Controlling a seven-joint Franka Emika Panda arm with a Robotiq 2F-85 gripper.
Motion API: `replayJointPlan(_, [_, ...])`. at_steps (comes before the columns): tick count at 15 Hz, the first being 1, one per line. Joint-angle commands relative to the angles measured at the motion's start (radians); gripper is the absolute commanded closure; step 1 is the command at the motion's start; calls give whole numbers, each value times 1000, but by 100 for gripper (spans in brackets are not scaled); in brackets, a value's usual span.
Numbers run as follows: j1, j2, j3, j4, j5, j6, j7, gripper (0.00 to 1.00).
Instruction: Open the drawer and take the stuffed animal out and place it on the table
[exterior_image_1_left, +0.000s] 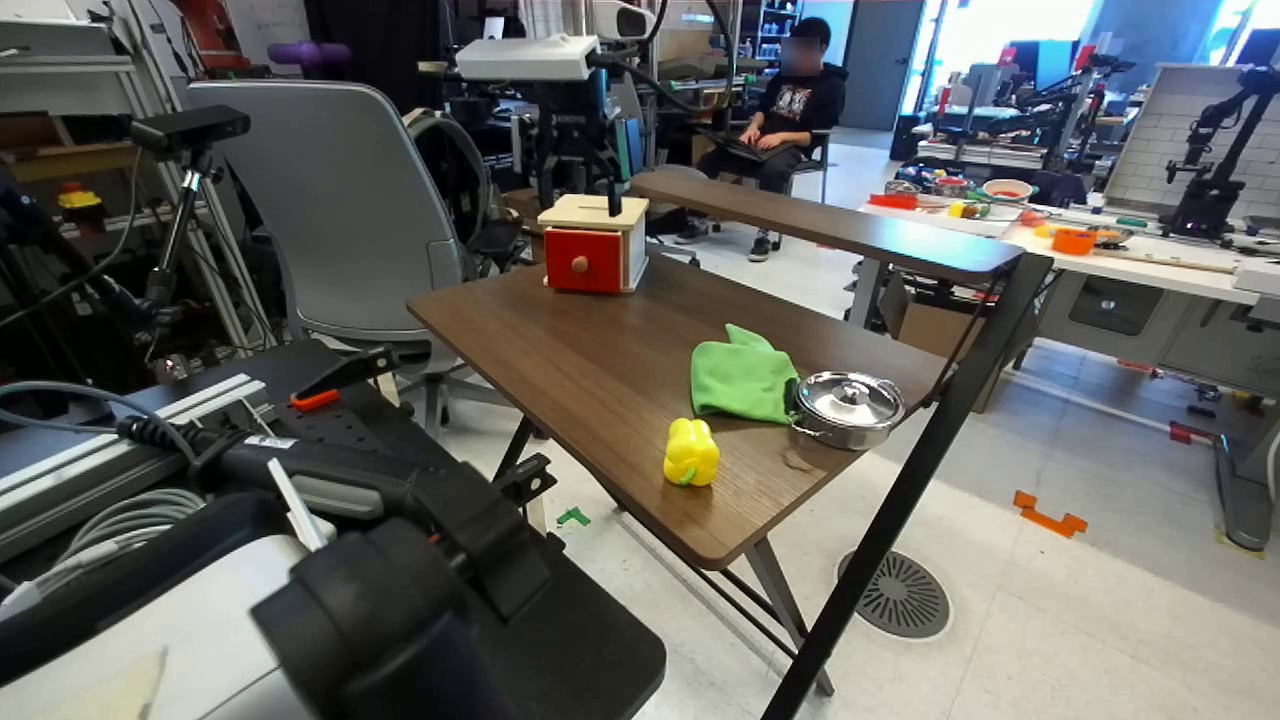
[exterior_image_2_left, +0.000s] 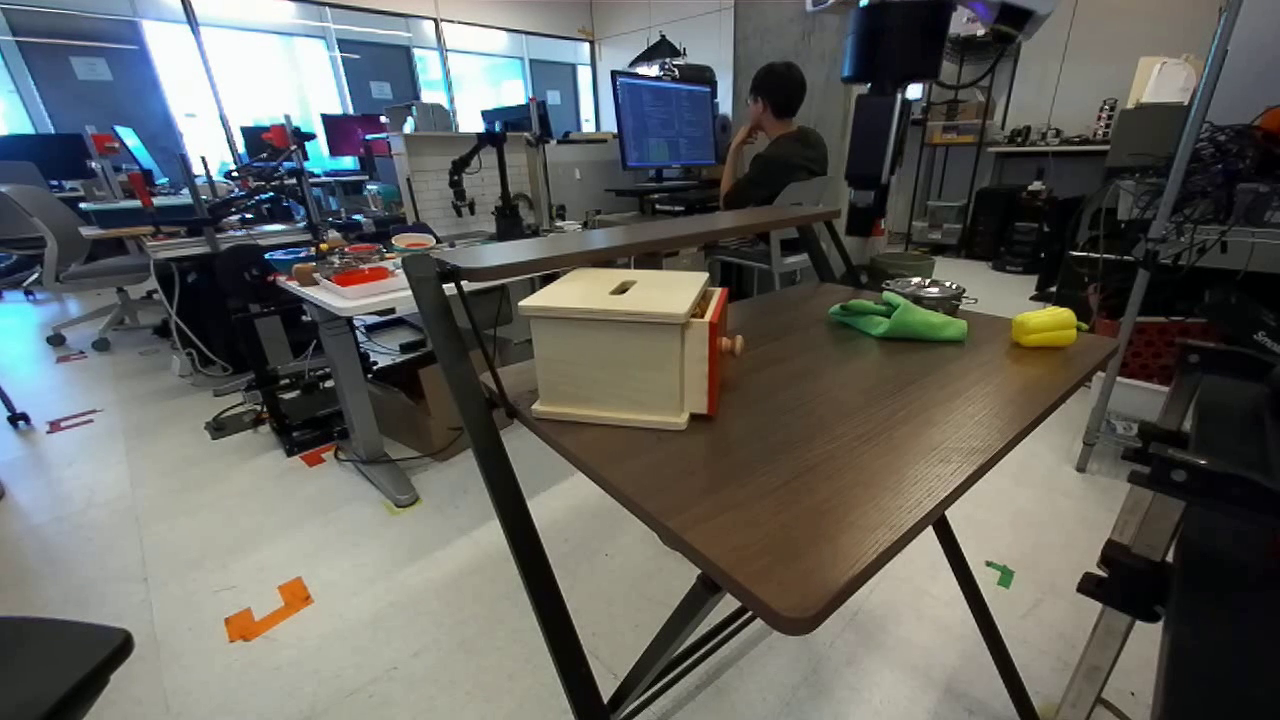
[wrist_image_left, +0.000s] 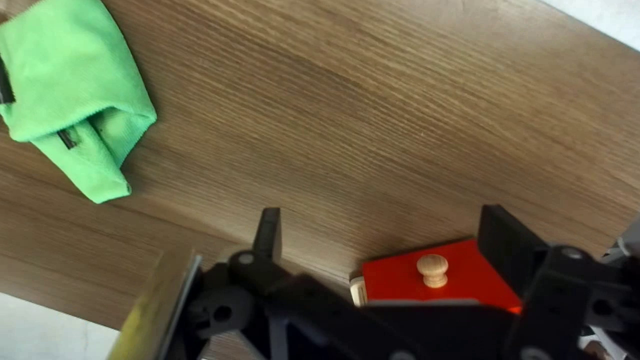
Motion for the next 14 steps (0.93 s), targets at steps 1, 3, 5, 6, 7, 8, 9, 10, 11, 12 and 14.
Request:
replayJointPlan(1, [36,67,-10,20,-78,109,54,0])
replayJointPlan(3, [48,101,-9,28,-92,149,58,0])
replayJointPlan(5, [55,125,-7,37,-93,170,56,0])
replayJointPlan(6, [52,143,-2,48,-82,173,47,0])
replayJointPlan(7, [53,155,-1,56,-79,172,44,0])
replayJointPlan(8, [51,170,2,68,-75,169,37,0])
replayJointPlan(9, [51,184,4,82,-73,163,32,0])
replayJointPlan(10, [49,204,9,101,-71,162,22,0])
replayJointPlan(11, [50,218,11,116,-70,159,18,0])
replayJointPlan(12, [50,240,15,141,-68,151,12,0])
replayJointPlan(14, [50,278,22,189,-66,139,0,0])
